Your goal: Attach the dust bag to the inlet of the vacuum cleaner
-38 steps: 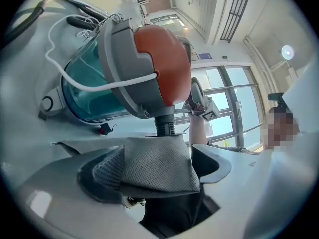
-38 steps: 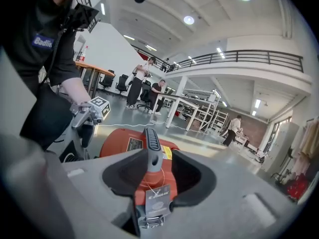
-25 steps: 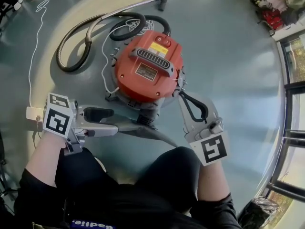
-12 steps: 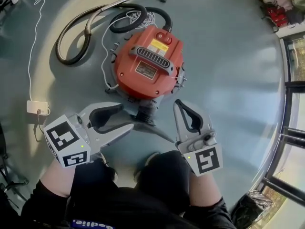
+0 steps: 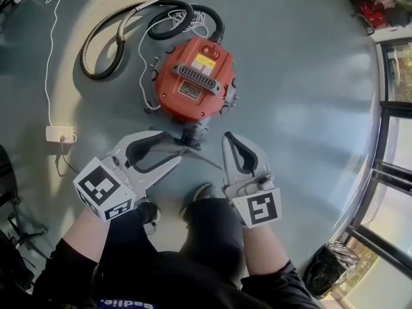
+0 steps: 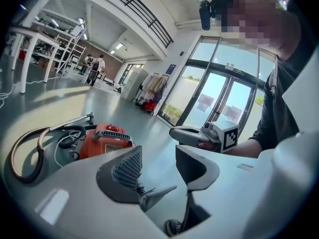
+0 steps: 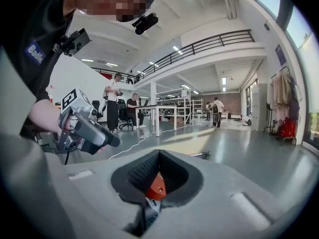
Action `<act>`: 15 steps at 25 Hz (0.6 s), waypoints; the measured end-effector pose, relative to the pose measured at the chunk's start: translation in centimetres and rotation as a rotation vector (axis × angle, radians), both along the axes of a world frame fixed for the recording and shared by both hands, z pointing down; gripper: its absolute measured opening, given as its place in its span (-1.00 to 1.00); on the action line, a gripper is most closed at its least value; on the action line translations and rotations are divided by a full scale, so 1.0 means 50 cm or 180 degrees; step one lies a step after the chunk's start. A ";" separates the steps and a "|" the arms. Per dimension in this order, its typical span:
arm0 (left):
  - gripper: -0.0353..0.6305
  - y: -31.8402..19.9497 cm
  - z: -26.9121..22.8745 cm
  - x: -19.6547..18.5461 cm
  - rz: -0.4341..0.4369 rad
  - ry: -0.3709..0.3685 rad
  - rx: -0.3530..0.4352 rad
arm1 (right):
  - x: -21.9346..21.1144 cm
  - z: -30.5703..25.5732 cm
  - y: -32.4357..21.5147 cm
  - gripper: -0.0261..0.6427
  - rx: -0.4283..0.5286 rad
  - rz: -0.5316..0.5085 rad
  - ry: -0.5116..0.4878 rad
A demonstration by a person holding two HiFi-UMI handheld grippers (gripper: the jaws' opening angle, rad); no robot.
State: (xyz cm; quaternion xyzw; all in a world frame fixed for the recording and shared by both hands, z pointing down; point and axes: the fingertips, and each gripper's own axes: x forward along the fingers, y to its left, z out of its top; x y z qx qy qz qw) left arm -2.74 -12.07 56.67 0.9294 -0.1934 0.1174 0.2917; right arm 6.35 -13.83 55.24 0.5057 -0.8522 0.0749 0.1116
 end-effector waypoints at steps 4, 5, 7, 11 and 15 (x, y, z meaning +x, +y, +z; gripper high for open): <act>-0.22 0.008 -0.103 0.001 -0.0062 -0.0011 0.0024 | -0.004 -0.086 0.018 -0.94 -0.0059 -0.0028 0.0011; -0.22 0.013 -0.131 0.000 -0.0067 -0.0016 0.0032 | -0.002 -0.111 0.024 -0.94 -0.0059 -0.0038 0.0027; -0.22 0.024 -0.191 -0.004 -0.0070 -0.0036 0.0034 | 0.002 -0.162 0.038 -0.94 -0.0094 -0.0032 0.0045; -0.23 0.055 -0.303 -0.015 -0.0079 -0.0109 0.0036 | -0.003 -0.266 0.075 -0.94 -0.0258 -0.0016 0.0017; -0.24 0.096 -0.406 -0.029 -0.0073 -0.0166 0.0037 | -0.037 -0.385 0.124 -0.94 -0.0246 -0.0162 -0.0051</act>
